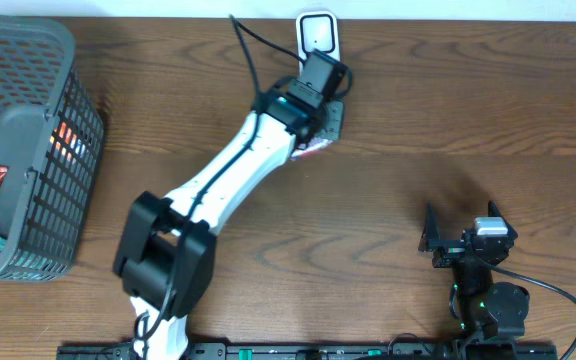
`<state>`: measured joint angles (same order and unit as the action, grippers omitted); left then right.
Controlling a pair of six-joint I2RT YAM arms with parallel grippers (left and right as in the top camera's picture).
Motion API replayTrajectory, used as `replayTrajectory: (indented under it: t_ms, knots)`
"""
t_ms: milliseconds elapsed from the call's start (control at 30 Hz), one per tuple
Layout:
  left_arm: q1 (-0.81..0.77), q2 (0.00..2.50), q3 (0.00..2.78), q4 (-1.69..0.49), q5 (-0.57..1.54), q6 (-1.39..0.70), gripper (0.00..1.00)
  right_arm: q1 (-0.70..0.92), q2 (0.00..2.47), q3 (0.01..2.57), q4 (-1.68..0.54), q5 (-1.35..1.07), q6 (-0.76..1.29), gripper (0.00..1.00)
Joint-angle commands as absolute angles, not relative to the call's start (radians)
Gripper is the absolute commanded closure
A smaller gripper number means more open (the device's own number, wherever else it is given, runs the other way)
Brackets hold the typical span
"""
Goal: Scan the item barcode
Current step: 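Carry the purple package to the white scanner with the left gripper, then release the purple package on the table beside the scanner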
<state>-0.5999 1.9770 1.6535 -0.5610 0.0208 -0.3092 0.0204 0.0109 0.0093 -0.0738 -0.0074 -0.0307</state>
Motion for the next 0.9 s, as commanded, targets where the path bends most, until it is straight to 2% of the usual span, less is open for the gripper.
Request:
replayTrajectory:
  t_ms: [0, 133, 200, 300, 433, 500, 633, 700, 867]
  knots:
    - [-0.628, 2.019, 1.668, -0.537, 0.016, -0.415, 0.92, 0.012, 0.006, 0.005, -0.075, -0.009, -0.039, 0.01]
    - [-0.652, 2.045, 1.668, -0.494, 0.015, -0.416, 0.92, 0.012, 0.006, 0.005, -0.075, -0.009, -0.039, 0.01]
    - [-0.658, 2.046, 1.668, -0.469, 0.015, -0.411, 0.77, 0.012, 0.006, 0.005, -0.075, -0.009, -0.039, 0.01]
    - [-0.66, 2.033, 1.67, -0.447, 0.016, -0.358, 0.62, 0.012, 0.006, 0.005, -0.075, -0.009, -0.039, 0.01]
    - [-0.655, 1.971, 1.67, -0.459, 0.015, -0.249, 0.26, 0.012, 0.006, 0.005, -0.075, -0.009, -0.039, 0.01]
    - [-0.646, 1.917, 1.67, -0.466, 0.014, -0.213, 0.19, 0.012, 0.006, 0.005, -0.075, -0.009, -0.039, 0.01]
    - [-0.606, 1.799, 1.67, -0.488, -0.013, -0.21, 0.15, 0.012, 0.006, 0.005, -0.075, -0.009, -0.039, 0.01]
    - [-0.576, 1.741, 1.67, -0.508, -0.016, -0.21, 0.09, 0.012, 0.006, 0.005, -0.075, -0.009, -0.039, 0.01]
    - [-0.476, 1.625, 1.67, -0.571, -0.016, -0.211, 0.08, 0.012, 0.006, 0.005, -0.075, -0.009, -0.039, 0.01]
